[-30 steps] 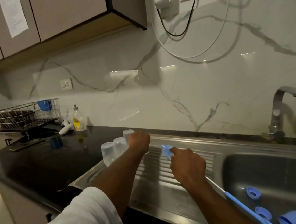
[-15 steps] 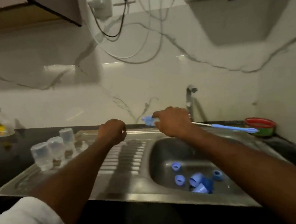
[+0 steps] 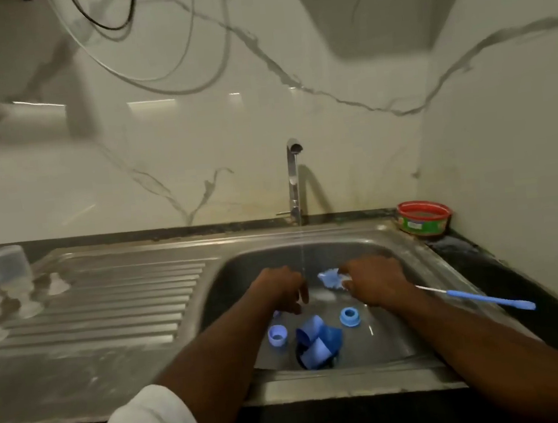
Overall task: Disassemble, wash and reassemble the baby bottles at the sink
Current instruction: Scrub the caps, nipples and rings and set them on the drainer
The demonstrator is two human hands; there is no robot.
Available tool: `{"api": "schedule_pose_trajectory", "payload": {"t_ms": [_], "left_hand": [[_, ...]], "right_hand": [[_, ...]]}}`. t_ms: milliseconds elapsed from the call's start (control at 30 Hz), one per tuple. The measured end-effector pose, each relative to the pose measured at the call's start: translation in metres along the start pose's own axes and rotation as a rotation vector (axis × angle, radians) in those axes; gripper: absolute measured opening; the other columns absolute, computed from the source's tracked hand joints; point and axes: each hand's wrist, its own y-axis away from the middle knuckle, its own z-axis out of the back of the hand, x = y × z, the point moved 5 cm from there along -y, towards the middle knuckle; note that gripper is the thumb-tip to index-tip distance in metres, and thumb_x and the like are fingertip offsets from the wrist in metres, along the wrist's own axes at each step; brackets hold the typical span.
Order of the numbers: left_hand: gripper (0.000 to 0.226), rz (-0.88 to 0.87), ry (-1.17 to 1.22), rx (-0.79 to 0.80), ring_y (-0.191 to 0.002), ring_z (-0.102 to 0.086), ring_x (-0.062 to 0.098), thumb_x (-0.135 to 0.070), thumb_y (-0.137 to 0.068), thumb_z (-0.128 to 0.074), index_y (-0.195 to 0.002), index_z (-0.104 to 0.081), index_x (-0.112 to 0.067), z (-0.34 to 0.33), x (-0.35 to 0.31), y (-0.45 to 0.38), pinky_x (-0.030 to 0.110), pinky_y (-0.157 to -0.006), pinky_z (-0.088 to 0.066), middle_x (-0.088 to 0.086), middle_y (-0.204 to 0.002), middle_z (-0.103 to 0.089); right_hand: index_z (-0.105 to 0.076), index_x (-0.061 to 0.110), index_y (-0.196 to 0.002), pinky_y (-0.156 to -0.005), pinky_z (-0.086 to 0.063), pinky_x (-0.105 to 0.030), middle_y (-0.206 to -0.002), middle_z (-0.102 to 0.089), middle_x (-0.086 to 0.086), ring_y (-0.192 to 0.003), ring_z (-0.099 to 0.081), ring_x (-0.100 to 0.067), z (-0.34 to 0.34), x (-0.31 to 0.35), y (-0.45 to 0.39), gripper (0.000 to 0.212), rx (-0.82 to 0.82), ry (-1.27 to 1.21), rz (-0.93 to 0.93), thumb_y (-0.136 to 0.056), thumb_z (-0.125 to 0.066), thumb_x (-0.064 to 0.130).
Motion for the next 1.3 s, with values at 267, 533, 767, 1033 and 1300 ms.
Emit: {"api": "schedule_pose_trajectory", "payload": {"t_ms": [267, 533, 767, 1033, 1300], "left_hand": [[0.074, -0.164, 0.168, 0.296, -0.138, -0.042, 0.028, -0.043, -0.089, -0.075, -0.153, -0.038, -0.041, -0.051, -0.024, -0.041, 0.045, -0.115, -0.036, 0.007, -0.152, -0.044], [0.044, -0.251, 0.181, 0.248, -0.120, -0.056, 0.020, -0.041, -0.088, -0.077, -0.130, -0.066, -0.033, -0.049, -0.039, -0.044, 0.027, -0.097, -0.042, -0.001, -0.133, -0.061], [0.041, -0.160, 0.311, 0.155, -0.114, -0.058, 0.016, -0.034, -0.093, -0.072, -0.132, -0.064, -0.026, -0.037, -0.029, -0.039, 0.026, -0.091, -0.041, -0.001, -0.129, -0.062], [0.045, 0.217, 0.105, 0.238, -0.110, -0.065, 0.027, -0.042, -0.079, -0.080, -0.117, -0.072, -0.019, -0.047, 0.042, -0.030, 0.038, -0.098, -0.053, 0.006, -0.122, -0.069], [0.044, 0.195, 0.076, 0.359, -0.126, -0.060, 0.028, -0.026, -0.089, -0.076, -0.130, -0.066, -0.011, -0.060, 0.022, -0.049, 0.039, -0.105, -0.049, 0.009, -0.135, -0.064]], "right_hand": [[-0.062, 0.035, -0.132, -0.093, -0.048, -0.040, -0.129, -0.064, -0.002, -0.114, -0.060, -0.023, -0.002, -0.022, -0.025, 0.040, -0.038, -0.113, -0.050, -0.095, -0.058, 0.047], [-0.068, 0.031, -0.120, -0.093, -0.052, -0.045, -0.118, -0.068, -0.001, -0.106, -0.063, -0.023, -0.006, -0.005, -0.026, 0.031, -0.041, -0.067, -0.064, -0.093, -0.061, 0.043], [-0.069, 0.030, -0.120, -0.093, -0.052, -0.044, -0.120, -0.069, -0.002, -0.109, -0.064, -0.026, 0.001, -0.001, -0.026, 0.032, -0.073, -0.070, -0.068, -0.095, -0.053, 0.043], [-0.066, 0.029, -0.127, -0.091, -0.045, -0.038, -0.125, -0.066, -0.002, -0.114, -0.061, -0.023, 0.001, -0.008, -0.026, 0.039, -0.020, -0.072, -0.059, -0.099, -0.051, 0.050], [-0.056, 0.042, -0.138, -0.103, -0.047, -0.048, -0.140, -0.059, 0.000, -0.123, -0.057, -0.023, -0.009, -0.025, -0.035, 0.047, 0.096, -0.074, -0.139, -0.095, -0.051, 0.060]]}}
